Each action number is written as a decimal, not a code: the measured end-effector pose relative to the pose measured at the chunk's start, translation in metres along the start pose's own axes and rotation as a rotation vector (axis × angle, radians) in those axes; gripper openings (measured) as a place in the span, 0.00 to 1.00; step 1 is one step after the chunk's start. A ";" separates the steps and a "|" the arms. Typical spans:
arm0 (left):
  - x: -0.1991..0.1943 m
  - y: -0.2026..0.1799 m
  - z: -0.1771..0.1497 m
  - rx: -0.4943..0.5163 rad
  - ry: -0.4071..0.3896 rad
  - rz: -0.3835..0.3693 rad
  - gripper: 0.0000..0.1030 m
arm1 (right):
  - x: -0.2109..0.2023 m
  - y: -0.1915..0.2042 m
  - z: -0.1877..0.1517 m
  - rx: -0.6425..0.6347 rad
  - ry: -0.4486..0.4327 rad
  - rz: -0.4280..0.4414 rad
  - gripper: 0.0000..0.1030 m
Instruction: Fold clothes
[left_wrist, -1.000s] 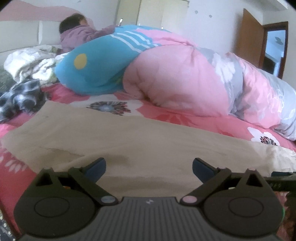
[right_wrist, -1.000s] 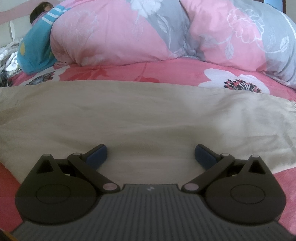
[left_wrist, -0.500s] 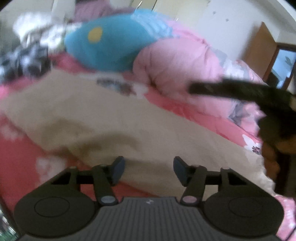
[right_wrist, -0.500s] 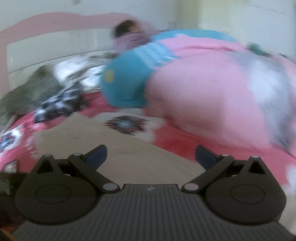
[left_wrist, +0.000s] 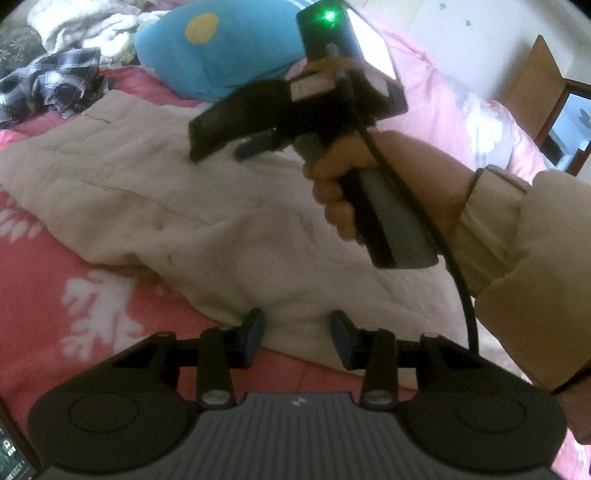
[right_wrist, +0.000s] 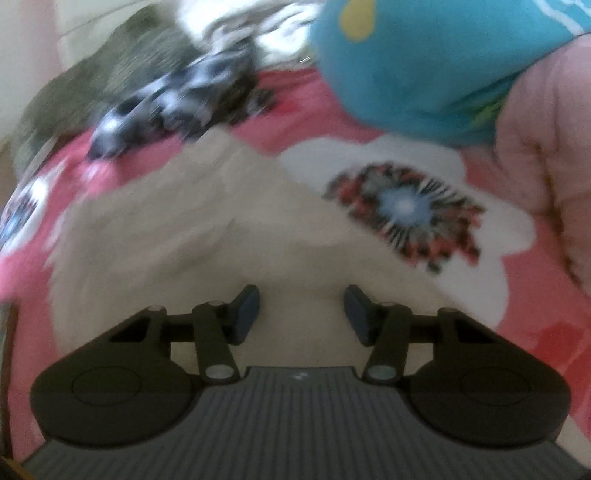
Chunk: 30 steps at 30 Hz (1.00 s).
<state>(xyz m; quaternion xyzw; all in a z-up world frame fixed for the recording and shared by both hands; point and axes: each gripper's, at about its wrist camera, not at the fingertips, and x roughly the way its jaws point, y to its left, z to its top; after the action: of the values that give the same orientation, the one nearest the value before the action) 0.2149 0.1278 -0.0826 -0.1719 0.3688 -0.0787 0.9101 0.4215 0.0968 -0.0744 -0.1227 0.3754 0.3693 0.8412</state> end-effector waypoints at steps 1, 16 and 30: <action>-0.001 0.000 0.000 0.000 0.002 -0.001 0.39 | -0.004 0.000 0.001 0.010 -0.015 -0.015 0.47; -0.075 0.026 0.011 -0.087 -0.093 -0.148 0.40 | -0.188 -0.016 -0.108 0.172 -0.256 -0.085 0.38; -0.129 0.152 0.132 0.249 -0.213 0.587 0.52 | -0.157 0.107 -0.160 -0.332 -0.244 -0.037 0.38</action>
<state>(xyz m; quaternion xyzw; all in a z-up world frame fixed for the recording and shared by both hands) 0.2175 0.3380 0.0327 0.0468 0.2929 0.1607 0.9414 0.1886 0.0110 -0.0629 -0.2210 0.2025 0.4229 0.8551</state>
